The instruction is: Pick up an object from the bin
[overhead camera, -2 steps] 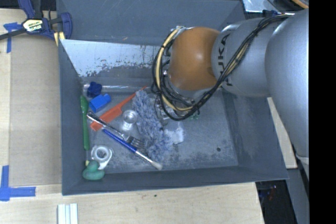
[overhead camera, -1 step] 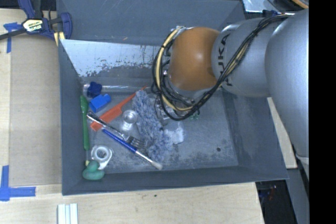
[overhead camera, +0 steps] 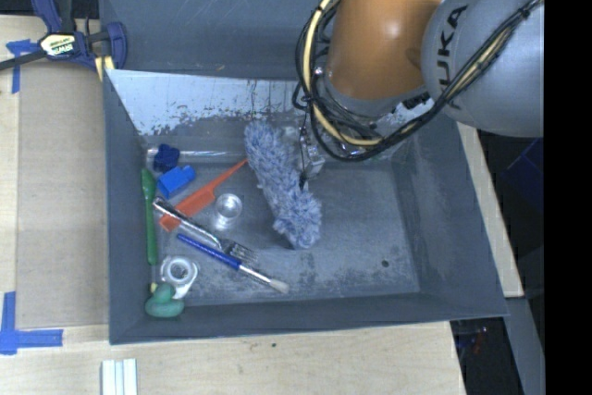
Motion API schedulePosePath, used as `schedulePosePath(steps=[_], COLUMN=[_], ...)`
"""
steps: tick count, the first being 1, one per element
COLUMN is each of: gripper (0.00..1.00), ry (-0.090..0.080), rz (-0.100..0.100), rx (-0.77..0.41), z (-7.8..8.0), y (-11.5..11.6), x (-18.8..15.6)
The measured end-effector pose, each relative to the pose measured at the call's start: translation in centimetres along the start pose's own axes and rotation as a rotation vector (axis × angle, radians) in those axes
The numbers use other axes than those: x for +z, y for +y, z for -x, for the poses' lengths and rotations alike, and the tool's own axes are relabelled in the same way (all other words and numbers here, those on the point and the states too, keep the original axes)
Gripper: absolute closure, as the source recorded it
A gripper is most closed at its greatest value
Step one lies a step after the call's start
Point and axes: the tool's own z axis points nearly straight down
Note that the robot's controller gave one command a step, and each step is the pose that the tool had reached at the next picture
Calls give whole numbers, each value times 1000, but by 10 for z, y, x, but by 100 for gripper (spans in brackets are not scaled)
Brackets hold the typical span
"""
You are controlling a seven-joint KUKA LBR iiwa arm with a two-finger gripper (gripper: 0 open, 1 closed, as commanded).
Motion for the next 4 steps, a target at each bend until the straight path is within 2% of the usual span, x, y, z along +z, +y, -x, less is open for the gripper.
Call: schedulePosePath(steps=[1,2,3,4], gripper=[100,100,100,100], ry=[13,-23,4,-7], rz=[3,-1,0,-1], rx=[-20,-97,-51,-276], z=[-23,14,-13,13], y=[1,38,32,44], x=[82,31,-15,67])
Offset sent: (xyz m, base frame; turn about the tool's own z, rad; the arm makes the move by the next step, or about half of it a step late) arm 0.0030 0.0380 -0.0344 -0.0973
